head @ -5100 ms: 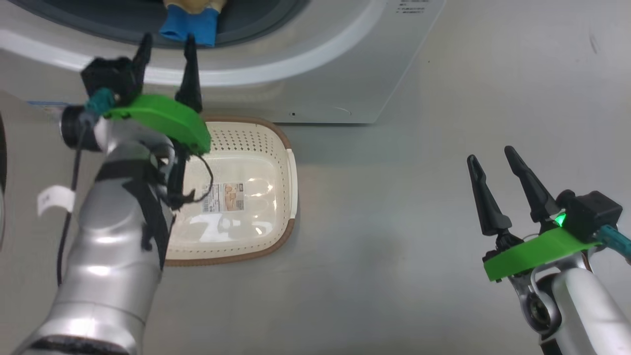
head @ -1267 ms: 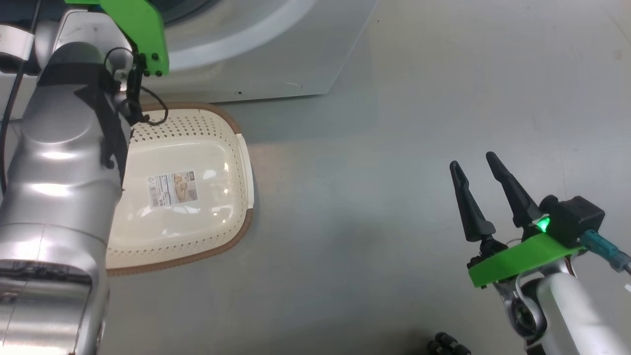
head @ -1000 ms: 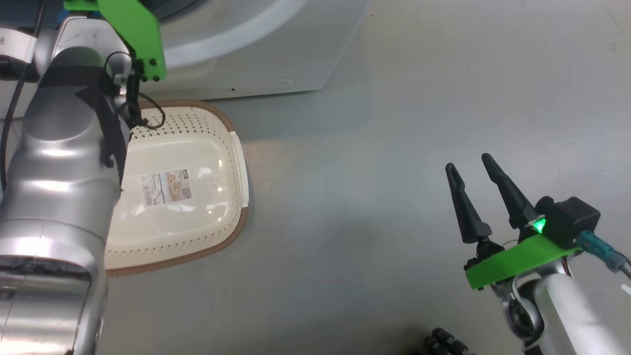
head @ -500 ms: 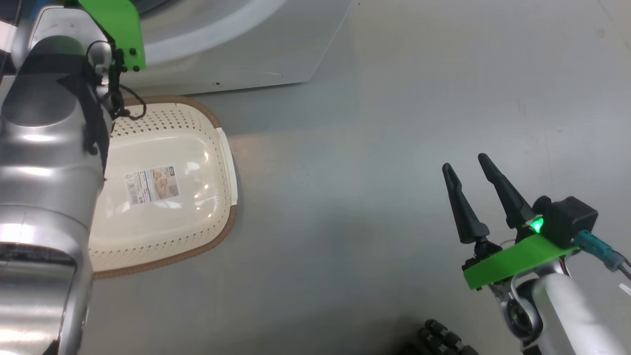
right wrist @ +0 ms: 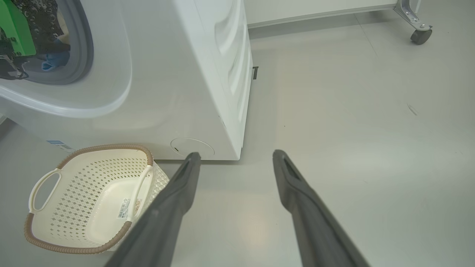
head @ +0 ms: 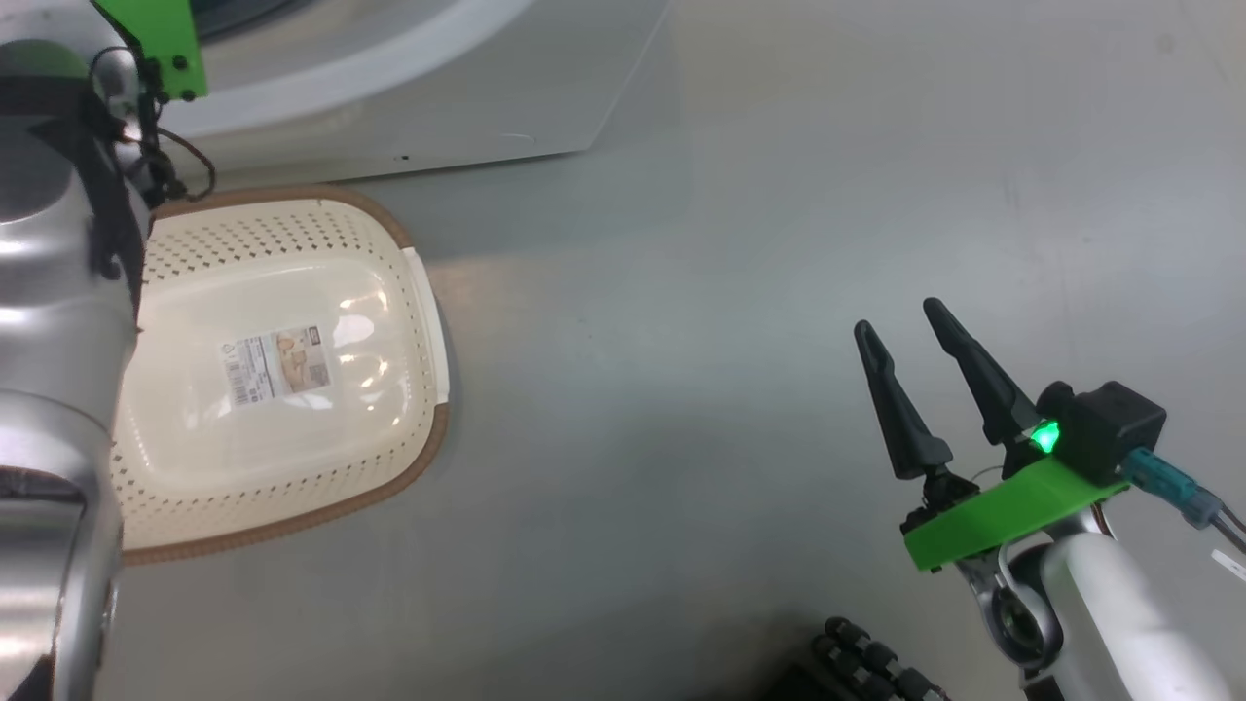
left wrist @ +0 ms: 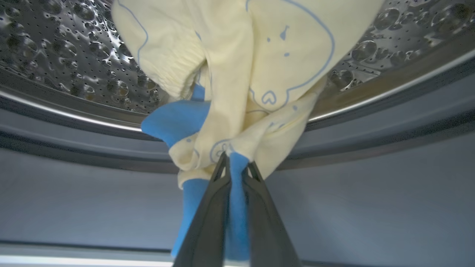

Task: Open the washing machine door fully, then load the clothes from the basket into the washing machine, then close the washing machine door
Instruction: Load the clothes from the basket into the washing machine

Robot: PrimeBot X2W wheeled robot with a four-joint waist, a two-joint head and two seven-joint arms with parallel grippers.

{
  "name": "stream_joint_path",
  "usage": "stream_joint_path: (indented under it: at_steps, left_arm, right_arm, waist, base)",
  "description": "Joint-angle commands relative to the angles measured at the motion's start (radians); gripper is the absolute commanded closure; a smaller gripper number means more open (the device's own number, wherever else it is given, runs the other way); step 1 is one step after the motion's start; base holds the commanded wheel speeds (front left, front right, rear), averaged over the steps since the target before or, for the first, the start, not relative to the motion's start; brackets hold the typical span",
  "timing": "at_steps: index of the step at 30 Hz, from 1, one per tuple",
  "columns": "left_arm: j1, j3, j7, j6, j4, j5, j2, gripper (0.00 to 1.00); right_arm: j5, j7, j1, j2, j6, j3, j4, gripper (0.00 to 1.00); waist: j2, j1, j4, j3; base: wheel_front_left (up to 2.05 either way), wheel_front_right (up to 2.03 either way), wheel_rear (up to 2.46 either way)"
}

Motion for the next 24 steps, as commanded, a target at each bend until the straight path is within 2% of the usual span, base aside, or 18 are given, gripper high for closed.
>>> stream_joint_path:
  at_steps: [1,9,18,24]
  left_arm:
    - [-0.048,0.016,-0.017,0.015,-0.023,-0.007,0.053,1.00]
    - [-0.087,0.051,-0.100,0.069,-0.024,-0.039,0.108,1.00]
    - [-0.153,0.115,-0.253,0.125,-0.057,-0.099,0.144,1.00]
    - [-0.171,0.155,-0.303,0.149,-0.051,-0.139,0.161,1.00]
  right_arm:
    - [0.008,-0.006,0.010,-0.008,-0.003,0.012,-0.025,0.00]
    - [0.018,-0.006,0.044,-0.001,-0.003,-0.003,-0.028,0.00]
    - [0.022,-0.006,0.063,0.003,-0.003,0.012,-0.040,0.00]
    - [0.025,-0.006,0.071,-0.004,-0.003,0.019,-0.044,0.00]
  waist:
    - [0.0000,0.0000,-0.015,0.009]
    - [0.0000,0.0000,-0.057,0.040]
    - [0.0000,0.0000,-0.074,0.079]
    - [0.0000,0.0000,-0.084,0.095]
  base:
    - [0.00,0.00,0.00]
    - [0.00,0.00,0.00]
    - [0.00,0.00,0.00]
    - [0.00,0.00,0.00]
